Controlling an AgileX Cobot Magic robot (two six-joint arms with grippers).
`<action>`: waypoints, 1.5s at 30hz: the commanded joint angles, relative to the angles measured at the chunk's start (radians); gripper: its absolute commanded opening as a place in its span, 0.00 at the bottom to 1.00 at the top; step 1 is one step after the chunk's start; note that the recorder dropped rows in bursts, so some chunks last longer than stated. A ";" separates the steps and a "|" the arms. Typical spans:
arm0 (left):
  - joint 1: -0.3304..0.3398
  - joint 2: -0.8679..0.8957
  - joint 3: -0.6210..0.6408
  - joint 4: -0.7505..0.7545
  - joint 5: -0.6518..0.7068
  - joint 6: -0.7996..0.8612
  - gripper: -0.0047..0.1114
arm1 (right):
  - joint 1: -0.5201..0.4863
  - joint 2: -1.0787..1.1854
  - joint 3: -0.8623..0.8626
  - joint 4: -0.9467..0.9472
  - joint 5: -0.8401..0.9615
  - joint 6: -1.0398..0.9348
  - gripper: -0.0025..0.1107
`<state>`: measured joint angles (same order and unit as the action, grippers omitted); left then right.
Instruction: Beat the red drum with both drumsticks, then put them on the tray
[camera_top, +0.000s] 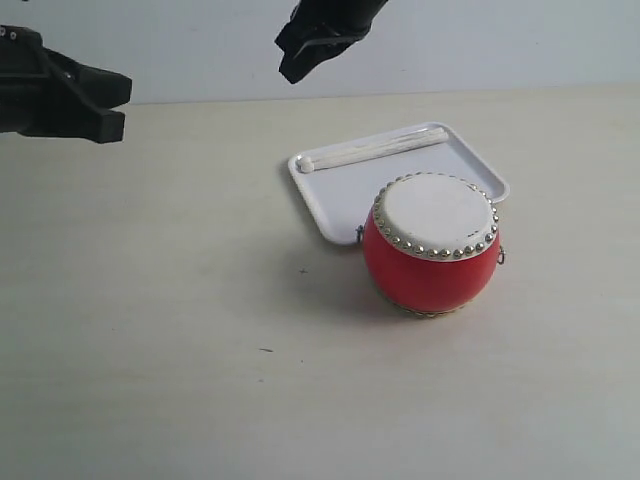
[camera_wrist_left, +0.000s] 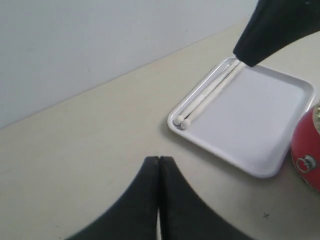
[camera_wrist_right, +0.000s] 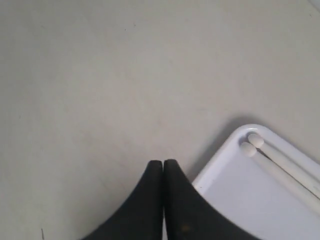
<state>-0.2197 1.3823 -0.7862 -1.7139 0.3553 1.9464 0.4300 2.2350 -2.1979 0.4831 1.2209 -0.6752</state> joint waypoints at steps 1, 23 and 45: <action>-0.003 -0.085 0.051 -0.031 0.011 0.046 0.04 | 0.000 -0.045 -0.003 0.018 0.000 0.076 0.02; -0.001 -0.476 0.315 -0.031 -0.152 -0.096 0.04 | 0.000 -0.783 1.077 0.015 -0.679 0.076 0.02; -0.001 -0.568 0.390 -0.031 -0.171 -0.150 0.04 | 0.000 -0.959 1.414 0.063 -0.897 0.108 0.02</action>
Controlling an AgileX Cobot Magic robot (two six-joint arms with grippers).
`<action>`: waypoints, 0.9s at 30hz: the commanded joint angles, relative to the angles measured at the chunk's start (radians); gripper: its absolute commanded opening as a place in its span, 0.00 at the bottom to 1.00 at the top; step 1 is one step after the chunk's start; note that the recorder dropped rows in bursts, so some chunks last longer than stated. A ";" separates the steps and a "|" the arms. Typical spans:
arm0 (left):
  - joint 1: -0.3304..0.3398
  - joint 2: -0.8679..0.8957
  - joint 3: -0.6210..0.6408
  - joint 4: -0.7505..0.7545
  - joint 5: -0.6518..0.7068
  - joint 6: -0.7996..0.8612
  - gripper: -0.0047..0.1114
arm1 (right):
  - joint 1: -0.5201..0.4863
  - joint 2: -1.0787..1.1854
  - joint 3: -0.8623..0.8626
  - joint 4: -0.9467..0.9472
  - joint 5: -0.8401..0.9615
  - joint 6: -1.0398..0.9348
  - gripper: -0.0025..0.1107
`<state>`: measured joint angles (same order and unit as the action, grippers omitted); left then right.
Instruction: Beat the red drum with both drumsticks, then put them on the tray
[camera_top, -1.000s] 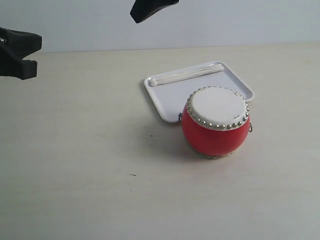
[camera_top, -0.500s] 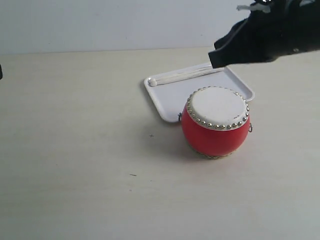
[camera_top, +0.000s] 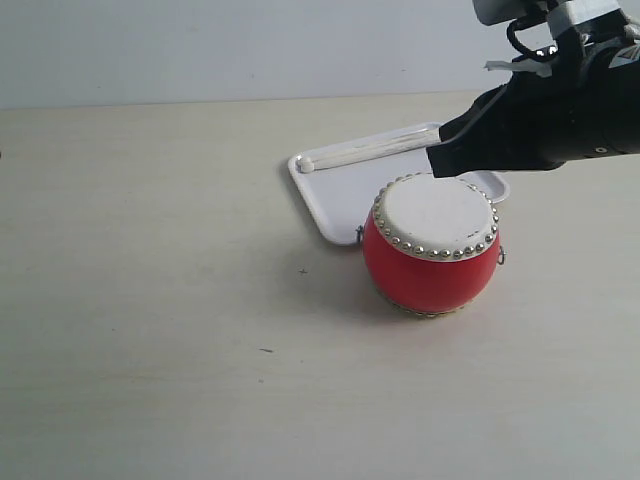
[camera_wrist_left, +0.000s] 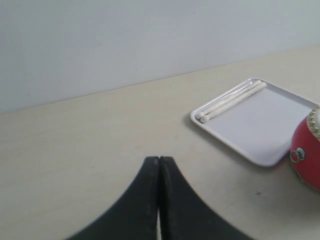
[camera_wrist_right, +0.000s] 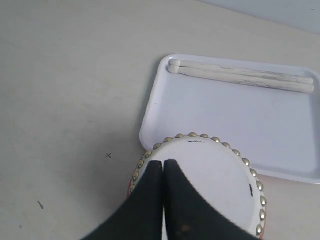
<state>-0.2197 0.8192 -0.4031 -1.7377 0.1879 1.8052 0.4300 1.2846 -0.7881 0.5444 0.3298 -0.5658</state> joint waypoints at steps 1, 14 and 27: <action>-0.001 -0.005 0.007 -0.007 -0.003 -0.008 0.04 | 0.000 -0.009 0.004 0.001 -0.006 -0.001 0.02; 0.017 -0.052 0.007 -0.007 -0.003 -0.005 0.04 | 0.000 -0.009 0.004 0.001 -0.006 -0.001 0.02; 0.094 -0.254 0.007 -0.007 -0.001 -0.057 0.04 | 0.000 -0.009 0.004 0.001 -0.006 -0.001 0.02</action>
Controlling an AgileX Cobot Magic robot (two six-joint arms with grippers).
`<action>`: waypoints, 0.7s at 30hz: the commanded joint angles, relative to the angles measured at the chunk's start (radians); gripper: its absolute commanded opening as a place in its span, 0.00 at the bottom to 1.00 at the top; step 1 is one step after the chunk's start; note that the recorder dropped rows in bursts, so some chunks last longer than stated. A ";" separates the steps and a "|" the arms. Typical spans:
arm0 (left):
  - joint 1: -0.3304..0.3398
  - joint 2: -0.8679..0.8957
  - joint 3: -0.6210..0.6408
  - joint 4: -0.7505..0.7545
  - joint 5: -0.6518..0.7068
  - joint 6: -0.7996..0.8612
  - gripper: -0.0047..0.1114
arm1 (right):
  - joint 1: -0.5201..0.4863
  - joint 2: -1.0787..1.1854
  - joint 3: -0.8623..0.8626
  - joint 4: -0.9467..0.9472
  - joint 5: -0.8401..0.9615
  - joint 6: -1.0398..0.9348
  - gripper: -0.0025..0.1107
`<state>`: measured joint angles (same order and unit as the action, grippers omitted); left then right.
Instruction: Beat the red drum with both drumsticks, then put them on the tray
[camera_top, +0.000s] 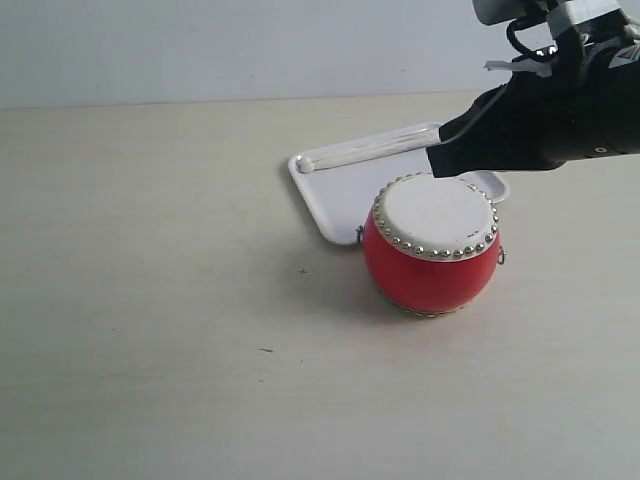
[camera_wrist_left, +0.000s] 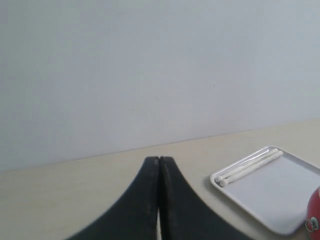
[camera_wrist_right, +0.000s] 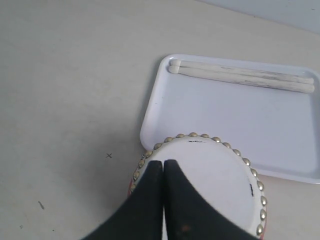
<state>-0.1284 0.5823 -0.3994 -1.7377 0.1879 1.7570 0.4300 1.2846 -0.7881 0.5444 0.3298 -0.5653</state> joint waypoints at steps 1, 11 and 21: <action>0.003 -0.017 0.003 -0.007 -0.001 -0.009 0.04 | 0.000 -0.009 0.004 0.001 -0.006 -0.002 0.02; 0.003 -0.017 0.003 0.535 -0.003 -0.556 0.04 | 0.000 -0.009 0.004 0.007 -0.006 -0.002 0.02; 0.003 -0.017 0.003 1.677 -0.062 -1.993 0.04 | 0.000 -0.009 0.004 0.007 -0.006 -0.002 0.02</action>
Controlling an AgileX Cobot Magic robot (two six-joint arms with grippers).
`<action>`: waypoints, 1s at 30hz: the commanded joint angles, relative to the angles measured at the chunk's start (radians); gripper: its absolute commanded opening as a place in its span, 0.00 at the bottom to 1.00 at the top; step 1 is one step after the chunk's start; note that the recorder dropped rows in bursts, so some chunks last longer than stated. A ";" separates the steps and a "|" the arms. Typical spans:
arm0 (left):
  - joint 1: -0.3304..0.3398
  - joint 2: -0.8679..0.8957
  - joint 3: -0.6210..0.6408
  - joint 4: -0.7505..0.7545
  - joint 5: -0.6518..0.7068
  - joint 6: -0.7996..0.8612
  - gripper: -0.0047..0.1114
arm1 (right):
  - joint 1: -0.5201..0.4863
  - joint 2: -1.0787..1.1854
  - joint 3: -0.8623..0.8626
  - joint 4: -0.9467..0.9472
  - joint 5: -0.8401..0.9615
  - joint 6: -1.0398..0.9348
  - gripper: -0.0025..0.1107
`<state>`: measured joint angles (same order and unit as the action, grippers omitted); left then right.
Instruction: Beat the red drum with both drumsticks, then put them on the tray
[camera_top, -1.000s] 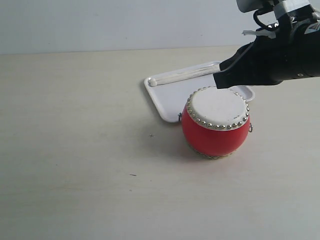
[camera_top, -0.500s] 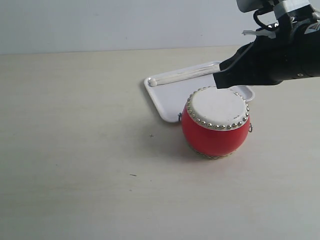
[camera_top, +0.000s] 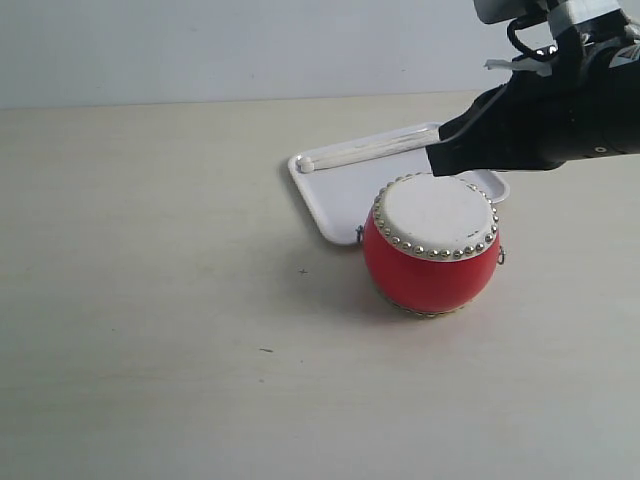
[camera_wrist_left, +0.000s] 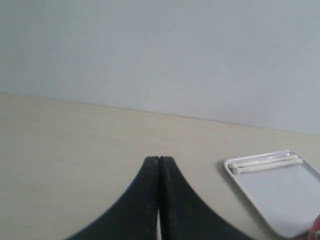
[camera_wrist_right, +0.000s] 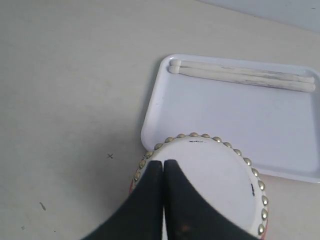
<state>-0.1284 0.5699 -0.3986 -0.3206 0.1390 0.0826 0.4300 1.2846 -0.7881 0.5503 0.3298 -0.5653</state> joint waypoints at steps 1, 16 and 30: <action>0.003 -0.004 0.003 0.263 -0.013 -0.332 0.04 | 0.000 -0.009 0.004 0.001 -0.006 -0.002 0.02; 0.003 -0.269 0.186 0.265 -0.017 -0.266 0.04 | 0.000 -0.009 0.004 0.001 -0.017 -0.002 0.02; 0.003 -0.513 0.286 0.265 -0.015 -0.194 0.04 | 0.000 -0.009 0.004 0.001 -0.017 -0.002 0.02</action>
<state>-0.1267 0.0885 -0.1349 -0.0590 0.1306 -0.1373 0.4300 1.2846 -0.7881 0.5522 0.3241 -0.5653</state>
